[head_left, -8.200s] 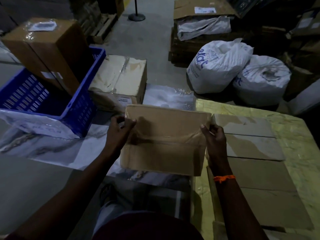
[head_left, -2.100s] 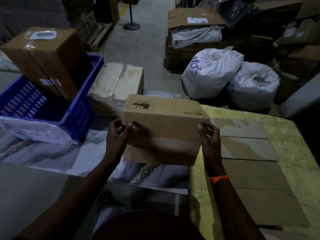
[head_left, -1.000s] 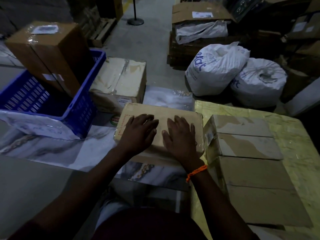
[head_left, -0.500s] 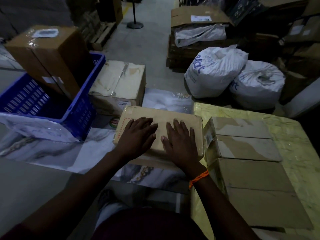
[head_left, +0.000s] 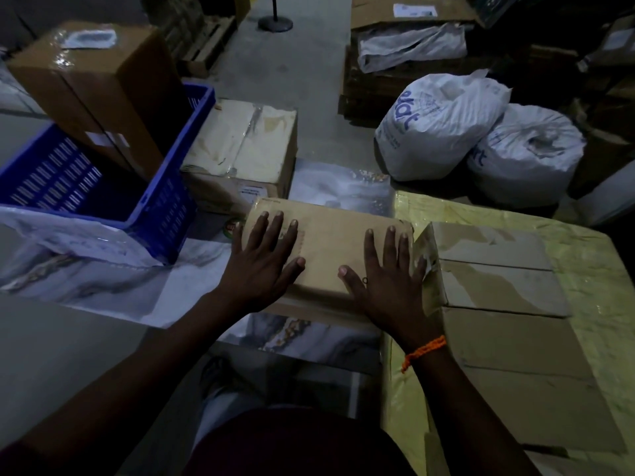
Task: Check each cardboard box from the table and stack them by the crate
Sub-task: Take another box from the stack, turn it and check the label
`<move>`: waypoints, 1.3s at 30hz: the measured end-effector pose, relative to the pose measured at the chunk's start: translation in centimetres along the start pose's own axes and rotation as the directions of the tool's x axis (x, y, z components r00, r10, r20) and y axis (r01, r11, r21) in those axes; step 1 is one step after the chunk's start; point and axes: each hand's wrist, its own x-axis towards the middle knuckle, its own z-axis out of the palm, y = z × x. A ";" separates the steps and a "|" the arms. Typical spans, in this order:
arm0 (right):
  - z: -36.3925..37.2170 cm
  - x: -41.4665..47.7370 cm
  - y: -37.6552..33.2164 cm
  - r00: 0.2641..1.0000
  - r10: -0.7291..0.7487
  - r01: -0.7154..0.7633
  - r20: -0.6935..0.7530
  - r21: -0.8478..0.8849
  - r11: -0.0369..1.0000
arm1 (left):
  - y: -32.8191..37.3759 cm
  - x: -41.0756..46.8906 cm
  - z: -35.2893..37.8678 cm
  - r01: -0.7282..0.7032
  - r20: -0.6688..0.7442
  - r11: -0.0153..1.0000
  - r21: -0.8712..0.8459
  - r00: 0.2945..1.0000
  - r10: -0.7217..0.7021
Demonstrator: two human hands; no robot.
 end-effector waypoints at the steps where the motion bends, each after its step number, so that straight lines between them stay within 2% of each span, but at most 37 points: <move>1: -0.1 0.0 0.0 1.000 0.001 -0.001 0.010 0.004 1.000 | 0.0 0.0 0.0 -0.004 -0.002 1.000 -0.003 1.000 0.004; 4: -0.3 0.2 -0.2 0.999 0.011 -0.011 0.033 0.022 1.000 | 0.1 0.1 0.2 0.025 0.006 0.999 -0.032 1.000 -0.025; 6: -0.4 -0.1 -0.3 0.999 0.039 -0.038 -0.014 0.049 0.998 | 0.6 0.1 0.1 0.080 -0.022 0.995 -0.060 0.996 -0.082; 8: -0.7 -0.2 -0.5 0.989 0.124 -0.106 -0.085 0.195 0.975 | 1.1 0.4 -0.2 0.199 -0.045 0.971 -0.132 0.977 -0.207; 10: -1.3 0.3 -0.1 0.962 0.262 -0.208 -0.080 0.411 0.888 | 0.7 1.4 -0.4 0.350 -0.004 0.894 -0.278 0.931 -0.365; 12: -1.7 1.4 1.1 0.923 0.383 -0.330 0.047 0.610 0.720 | -0.3 2.5 -1.6 0.460 0.097 0.737 -0.496 0.872 -0.479; 14: -1.8 1.8 2.3 0.896 0.419 -0.381 0.149 0.744 0.549 | -0.5 2.5 -3.4 0.458 0.169 0.543 -0.703 0.850 -0.499; 15: -1.3 1.9 3.0 0.895 0.416 -0.377 0.163 0.776 0.506 | -0.3 2.2 -4.0 0.432 0.187 0.460 -0.776 0.853 -0.486; 20: -2.8 0.0 2.8 0.908 0.418 -0.230 0.023 0.862 0.452 | 0.8 0.5 -4.0 0.272 0.092 0.355 -0.894 0.888 -0.450; 23: -3.2 -0.6 3.8 0.872 0.490 -0.220 -0.009 0.886 0.408 | 1.6 -0.5 -2.8 0.257 0.088 0.233 -0.938 0.826 -0.557; 28: -2.0 -1.5 4.9 0.808 0.583 -0.300 0.084 0.911 0.284 | 2.6 -2.3 -2.1 0.256 0.084 0.199 -0.946 0.787 -0.611; 33: 0.0 -3.7 5.0 0.837 0.542 -0.284 0.073 0.905 0.317 | 1.1 -4.2 -0.5 0.356 0.113 0.286 -0.889 0.779 -0.617; 39: 2.5 -5.7 5.4 0.878 0.468 -0.278 0.097 0.901 0.334 | 1.0 -6.7 1.5 0.404 0.130 0.313 -0.860 0.766 -0.630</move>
